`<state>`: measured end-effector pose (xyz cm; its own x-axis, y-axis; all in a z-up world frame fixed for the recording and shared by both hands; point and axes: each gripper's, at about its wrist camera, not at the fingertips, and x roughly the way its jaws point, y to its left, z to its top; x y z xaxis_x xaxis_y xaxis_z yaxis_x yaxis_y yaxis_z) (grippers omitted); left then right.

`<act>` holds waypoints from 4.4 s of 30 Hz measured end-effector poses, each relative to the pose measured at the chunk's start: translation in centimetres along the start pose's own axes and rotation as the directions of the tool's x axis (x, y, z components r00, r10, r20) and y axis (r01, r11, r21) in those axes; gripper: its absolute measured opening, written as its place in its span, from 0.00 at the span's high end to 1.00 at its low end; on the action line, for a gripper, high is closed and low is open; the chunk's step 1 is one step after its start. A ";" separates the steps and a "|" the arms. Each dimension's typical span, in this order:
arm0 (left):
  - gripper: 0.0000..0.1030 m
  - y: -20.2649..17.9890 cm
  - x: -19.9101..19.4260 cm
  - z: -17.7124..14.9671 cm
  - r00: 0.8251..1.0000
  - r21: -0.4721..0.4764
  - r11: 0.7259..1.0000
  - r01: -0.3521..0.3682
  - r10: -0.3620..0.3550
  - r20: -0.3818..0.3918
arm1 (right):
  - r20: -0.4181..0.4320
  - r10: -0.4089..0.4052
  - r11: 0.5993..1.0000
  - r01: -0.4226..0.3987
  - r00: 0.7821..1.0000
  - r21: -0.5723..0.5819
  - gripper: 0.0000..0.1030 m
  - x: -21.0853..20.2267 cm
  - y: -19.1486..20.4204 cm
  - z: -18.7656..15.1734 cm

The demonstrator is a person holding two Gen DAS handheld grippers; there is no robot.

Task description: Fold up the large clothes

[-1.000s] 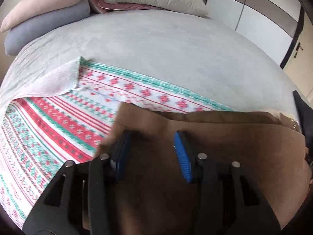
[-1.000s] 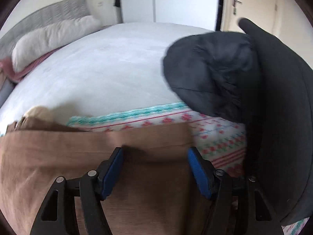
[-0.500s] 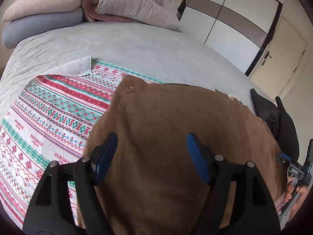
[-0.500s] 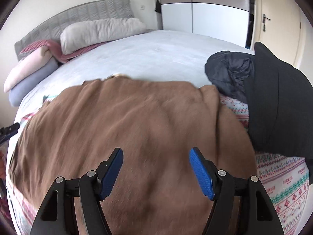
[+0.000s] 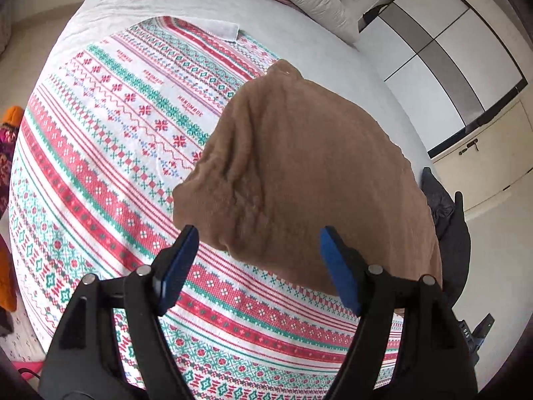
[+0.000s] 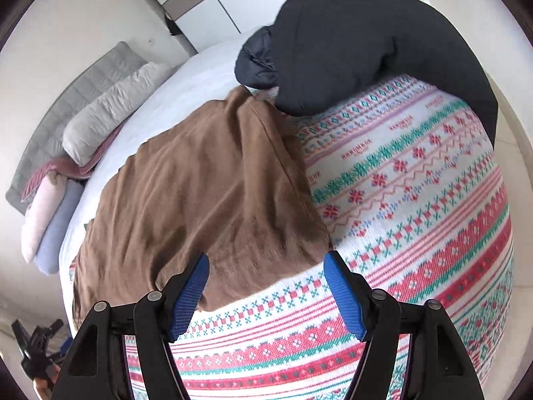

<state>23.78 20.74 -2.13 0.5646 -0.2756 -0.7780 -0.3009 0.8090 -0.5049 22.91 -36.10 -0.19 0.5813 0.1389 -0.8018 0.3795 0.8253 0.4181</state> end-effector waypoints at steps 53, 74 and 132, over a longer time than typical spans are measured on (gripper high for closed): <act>0.01 -14.0 -3.0 -18.4 0.949 0.552 0.772 -0.316 0.258 0.182 | 0.142 -0.144 0.879 0.193 0.979 -0.435 0.04 -6.1 9.8 -13.2; 0.01 -14.1 -3.2 -19.3 0.955 0.538 0.789 -0.297 0.245 0.169 | 0.115 -0.155 0.881 0.190 0.981 -0.432 0.04 -5.8 9.9 -14.2; 0.01 -14.0 -2.9 -19.6 0.955 0.554 0.778 -0.295 0.260 0.144 | 0.079 -0.162 0.901 0.180 0.984 -0.394 0.04 -5.0 9.0 -14.3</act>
<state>11.25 0.01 -0.10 0.5719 0.0219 -0.8200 0.0250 0.9987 0.0441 13.14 -21.54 1.49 0.5669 -0.0405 -0.8228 0.1634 0.9845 0.0641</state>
